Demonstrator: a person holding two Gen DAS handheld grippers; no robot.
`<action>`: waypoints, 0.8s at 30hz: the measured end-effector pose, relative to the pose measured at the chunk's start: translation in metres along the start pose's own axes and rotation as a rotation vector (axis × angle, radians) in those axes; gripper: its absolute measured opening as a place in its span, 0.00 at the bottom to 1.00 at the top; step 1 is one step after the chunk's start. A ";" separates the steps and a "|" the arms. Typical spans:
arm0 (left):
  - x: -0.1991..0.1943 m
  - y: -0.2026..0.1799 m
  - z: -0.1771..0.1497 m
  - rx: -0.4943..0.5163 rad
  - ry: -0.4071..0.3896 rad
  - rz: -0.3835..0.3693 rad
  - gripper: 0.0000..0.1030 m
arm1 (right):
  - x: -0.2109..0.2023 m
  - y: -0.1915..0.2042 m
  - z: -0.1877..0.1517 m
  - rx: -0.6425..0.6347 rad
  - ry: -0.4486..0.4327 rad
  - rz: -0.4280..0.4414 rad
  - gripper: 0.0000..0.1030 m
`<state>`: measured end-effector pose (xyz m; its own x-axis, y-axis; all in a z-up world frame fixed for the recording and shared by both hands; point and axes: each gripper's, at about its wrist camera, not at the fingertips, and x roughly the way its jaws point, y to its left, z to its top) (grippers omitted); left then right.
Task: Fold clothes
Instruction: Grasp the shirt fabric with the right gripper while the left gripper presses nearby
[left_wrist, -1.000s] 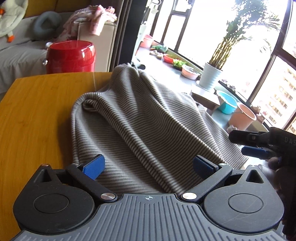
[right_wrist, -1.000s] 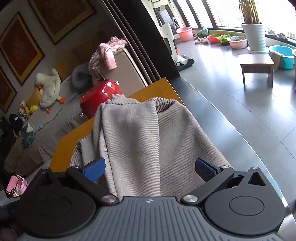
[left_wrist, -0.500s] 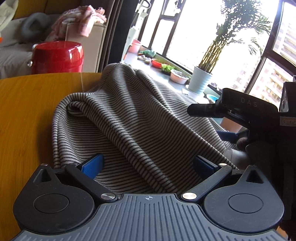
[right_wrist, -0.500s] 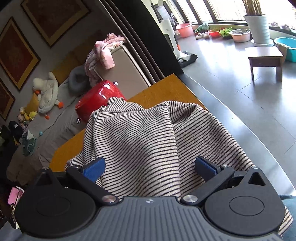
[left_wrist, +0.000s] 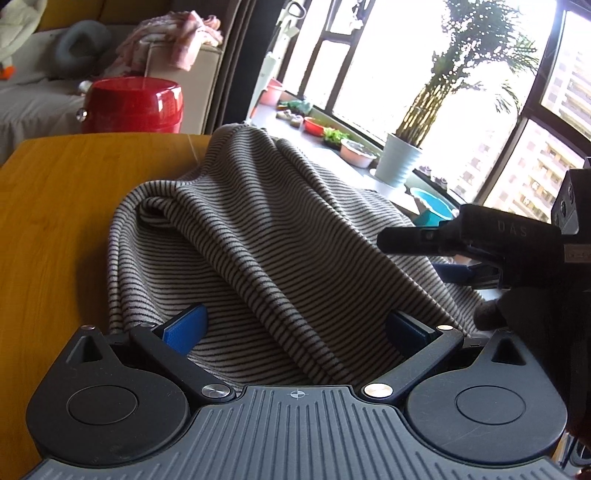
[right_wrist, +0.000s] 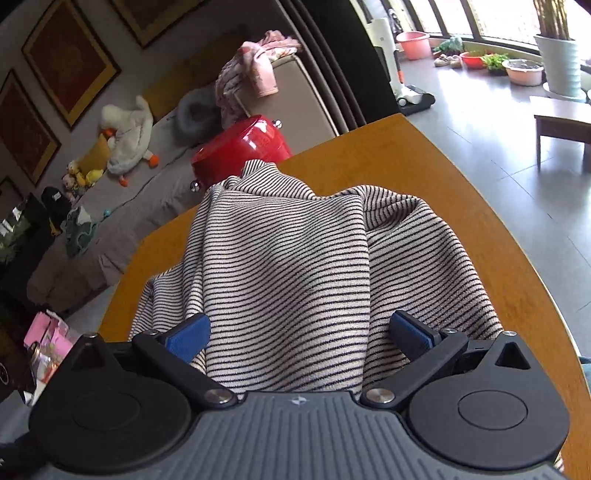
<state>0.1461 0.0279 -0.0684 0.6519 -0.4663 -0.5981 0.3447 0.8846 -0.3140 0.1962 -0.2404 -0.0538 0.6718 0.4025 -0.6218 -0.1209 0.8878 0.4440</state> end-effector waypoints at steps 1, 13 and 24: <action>-0.007 0.003 -0.003 -0.008 0.001 0.000 1.00 | -0.001 0.006 -0.004 -0.022 0.008 0.002 1.00; -0.056 0.019 -0.034 -0.035 -0.003 0.032 1.00 | -0.024 0.038 -0.040 -0.112 0.101 0.104 1.00; -0.060 0.006 -0.041 0.042 0.005 0.065 1.00 | -0.053 0.032 -0.064 -0.098 0.137 0.156 1.00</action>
<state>0.0810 0.0610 -0.0648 0.6705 -0.4075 -0.6199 0.3298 0.9122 -0.2430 0.1098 -0.2185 -0.0481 0.5348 0.5571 -0.6353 -0.2906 0.8273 0.4808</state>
